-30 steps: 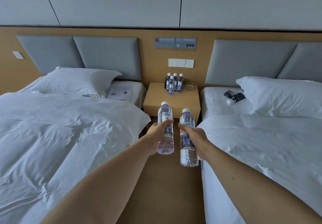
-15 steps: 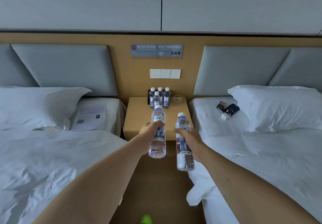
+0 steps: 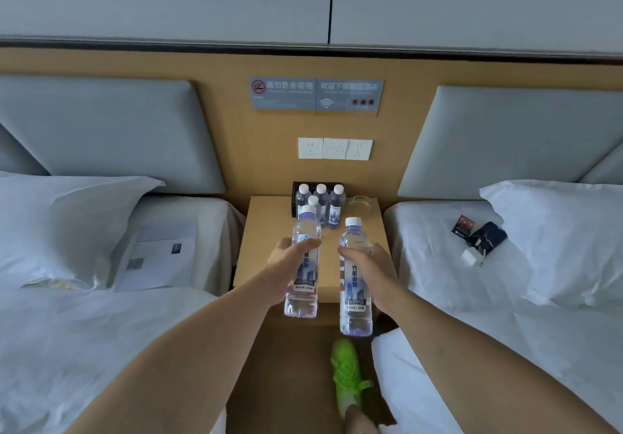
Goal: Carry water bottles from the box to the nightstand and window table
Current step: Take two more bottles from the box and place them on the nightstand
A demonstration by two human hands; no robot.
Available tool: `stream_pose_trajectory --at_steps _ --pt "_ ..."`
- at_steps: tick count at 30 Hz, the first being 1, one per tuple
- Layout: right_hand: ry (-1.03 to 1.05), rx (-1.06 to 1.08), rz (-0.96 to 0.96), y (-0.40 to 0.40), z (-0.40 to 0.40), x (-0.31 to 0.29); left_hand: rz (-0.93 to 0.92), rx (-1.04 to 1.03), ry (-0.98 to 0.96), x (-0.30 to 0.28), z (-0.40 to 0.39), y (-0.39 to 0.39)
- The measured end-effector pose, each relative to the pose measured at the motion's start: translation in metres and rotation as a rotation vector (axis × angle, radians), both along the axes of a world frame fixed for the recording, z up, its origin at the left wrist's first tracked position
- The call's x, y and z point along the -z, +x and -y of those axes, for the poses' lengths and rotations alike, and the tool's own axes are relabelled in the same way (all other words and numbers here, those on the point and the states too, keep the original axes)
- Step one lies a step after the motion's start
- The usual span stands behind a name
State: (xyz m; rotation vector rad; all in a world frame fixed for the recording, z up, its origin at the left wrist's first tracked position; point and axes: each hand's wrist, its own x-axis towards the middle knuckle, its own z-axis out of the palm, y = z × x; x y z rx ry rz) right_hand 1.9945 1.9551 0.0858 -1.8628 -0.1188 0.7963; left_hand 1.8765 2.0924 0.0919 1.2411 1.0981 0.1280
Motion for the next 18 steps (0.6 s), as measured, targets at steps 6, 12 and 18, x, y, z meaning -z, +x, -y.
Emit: stream_pose_trajectory --at_steps 6,12,18 --pt "-0.174 -0.254 0.135 0.101 -0.063 0.02 -0.129 0.003 0.153 0.012 -0.057 0.082" --pt "-0.262 -0.357 0.107 0.165 -0.104 0.049 -0.295 0.001 0.275 0.034 -0.092 0.136" --pt "-0.277 -0.388 0.093 0.188 -0.125 0.083 -0.355 0.034 0.338 0.077 -0.106 0.147"
